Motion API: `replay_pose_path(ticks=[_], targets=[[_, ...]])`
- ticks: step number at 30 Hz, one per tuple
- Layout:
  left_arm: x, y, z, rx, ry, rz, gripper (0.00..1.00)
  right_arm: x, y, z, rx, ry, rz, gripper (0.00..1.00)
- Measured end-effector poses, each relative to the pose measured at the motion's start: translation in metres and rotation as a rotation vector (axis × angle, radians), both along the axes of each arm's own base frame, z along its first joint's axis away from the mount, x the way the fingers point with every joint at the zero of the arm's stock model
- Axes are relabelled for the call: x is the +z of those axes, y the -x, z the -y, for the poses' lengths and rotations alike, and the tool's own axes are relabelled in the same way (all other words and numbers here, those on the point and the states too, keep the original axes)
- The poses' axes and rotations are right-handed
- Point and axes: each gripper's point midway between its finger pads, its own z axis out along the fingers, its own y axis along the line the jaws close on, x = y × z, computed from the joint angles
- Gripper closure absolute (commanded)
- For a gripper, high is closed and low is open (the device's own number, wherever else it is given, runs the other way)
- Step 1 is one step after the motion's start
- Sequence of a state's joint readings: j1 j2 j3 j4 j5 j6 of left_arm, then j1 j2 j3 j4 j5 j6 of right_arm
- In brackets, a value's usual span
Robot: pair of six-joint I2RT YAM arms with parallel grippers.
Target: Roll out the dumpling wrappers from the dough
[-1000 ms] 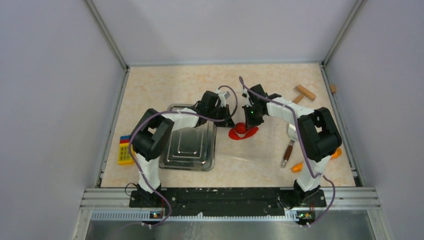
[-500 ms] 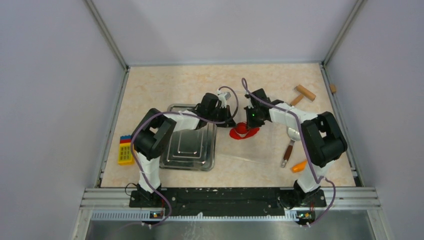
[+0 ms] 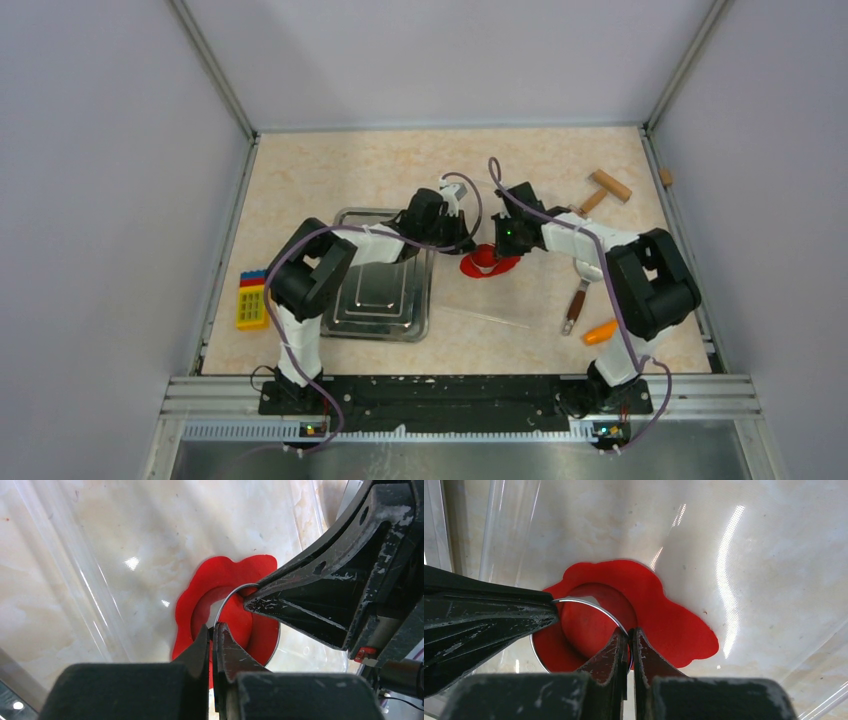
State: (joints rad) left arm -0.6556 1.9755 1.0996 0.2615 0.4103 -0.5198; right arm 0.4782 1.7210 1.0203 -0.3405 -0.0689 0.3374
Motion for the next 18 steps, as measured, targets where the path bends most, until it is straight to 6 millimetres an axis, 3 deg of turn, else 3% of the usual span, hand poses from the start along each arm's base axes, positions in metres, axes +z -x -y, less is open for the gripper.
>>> replay_pose_path(ticks=[18], targets=[[0.0037,0.0008,0.0013,0.030,-0.007,0.115,1.00,0.0012,-0.0036,-0.0004,-0.006,0.040,-0.027,1.00]])
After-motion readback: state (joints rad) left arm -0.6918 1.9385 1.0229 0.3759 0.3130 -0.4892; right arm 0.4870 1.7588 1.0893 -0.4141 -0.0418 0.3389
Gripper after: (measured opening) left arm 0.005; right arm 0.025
